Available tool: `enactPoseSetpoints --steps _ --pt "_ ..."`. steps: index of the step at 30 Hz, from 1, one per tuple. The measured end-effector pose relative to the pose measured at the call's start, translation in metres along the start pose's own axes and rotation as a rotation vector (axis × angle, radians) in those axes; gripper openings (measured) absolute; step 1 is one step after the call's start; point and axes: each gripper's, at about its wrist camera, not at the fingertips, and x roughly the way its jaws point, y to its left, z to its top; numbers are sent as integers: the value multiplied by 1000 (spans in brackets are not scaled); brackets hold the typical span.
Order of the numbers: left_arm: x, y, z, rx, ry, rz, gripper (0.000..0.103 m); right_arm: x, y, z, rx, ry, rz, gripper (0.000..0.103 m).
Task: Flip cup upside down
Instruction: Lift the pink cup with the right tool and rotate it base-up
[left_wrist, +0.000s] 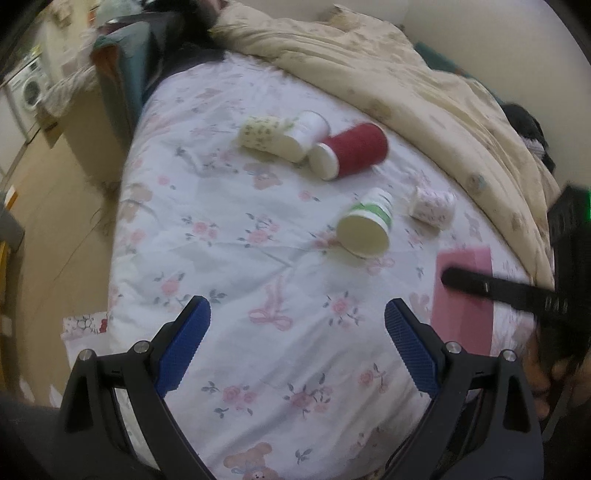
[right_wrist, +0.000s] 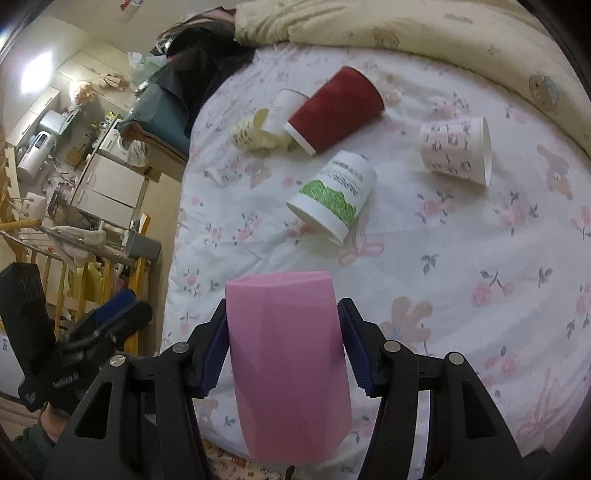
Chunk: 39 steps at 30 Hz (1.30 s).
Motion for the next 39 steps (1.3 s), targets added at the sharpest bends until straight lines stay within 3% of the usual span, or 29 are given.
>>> enactPoseSetpoints --steps 6,20,39 --pt "4 -29 -11 121 46 -90 94 1 9 8 -30 -50 -4 59" --pt "16 -45 -19 172 104 -100 94 17 28 11 -88 -51 18 59" --pt "37 -24 -17 97 169 -27 94 0 47 -4 -226 -57 3 59"
